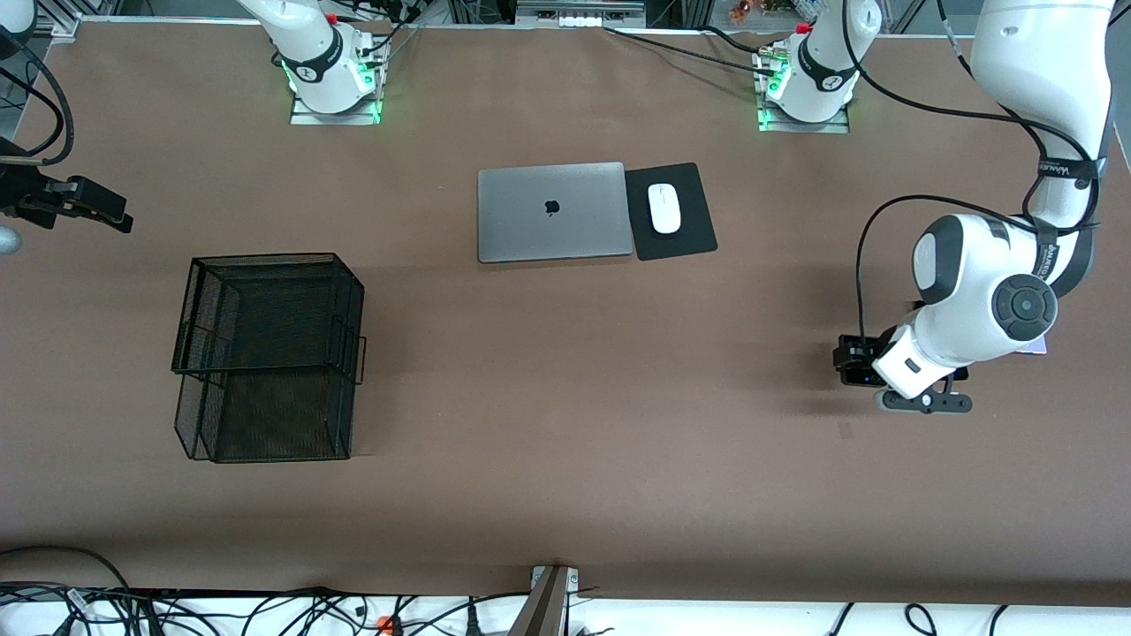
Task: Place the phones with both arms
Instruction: 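Carry the flip phone to the table middle and release it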
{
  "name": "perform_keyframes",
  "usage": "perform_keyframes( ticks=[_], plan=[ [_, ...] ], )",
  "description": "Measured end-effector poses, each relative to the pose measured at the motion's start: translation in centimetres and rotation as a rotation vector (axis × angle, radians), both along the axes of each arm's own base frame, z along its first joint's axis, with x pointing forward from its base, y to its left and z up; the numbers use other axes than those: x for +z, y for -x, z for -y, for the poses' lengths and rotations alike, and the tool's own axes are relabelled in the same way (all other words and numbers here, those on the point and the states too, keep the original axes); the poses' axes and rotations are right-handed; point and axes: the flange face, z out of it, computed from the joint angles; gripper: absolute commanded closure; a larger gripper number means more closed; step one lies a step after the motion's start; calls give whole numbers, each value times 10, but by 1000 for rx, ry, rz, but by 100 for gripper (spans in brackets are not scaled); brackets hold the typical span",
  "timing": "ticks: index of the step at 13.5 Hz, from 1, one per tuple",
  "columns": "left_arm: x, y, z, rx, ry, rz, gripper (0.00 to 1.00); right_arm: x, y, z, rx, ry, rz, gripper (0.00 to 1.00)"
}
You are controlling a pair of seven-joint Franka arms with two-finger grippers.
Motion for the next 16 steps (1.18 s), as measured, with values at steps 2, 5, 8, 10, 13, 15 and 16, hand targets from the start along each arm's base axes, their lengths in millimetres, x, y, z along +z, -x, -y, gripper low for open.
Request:
perform_keyframes(
  ticks=[2,5,8,10,13,15,16],
  plan=[
    [17,-7,68,-44,7,34,50,0,0,0,0,0,0,0],
    [-1,3,194,-58,18,37,44,0,0,-1,2,0,1,0],
    [-41,30,291,20,32,2,46,0,0,-1,2,0,1,0],
    [-65,49,338,73,64,4,44,1,0,-1,2,0,2,0],
    [-102,70,383,101,104,48,43,1,0,-1,2,0,3,0],
    [-128,80,399,102,125,71,28,1,-1,-2,4,0,6,0],
    [-138,83,403,102,133,80,0,1,-1,-3,7,0,9,0]
  ],
)
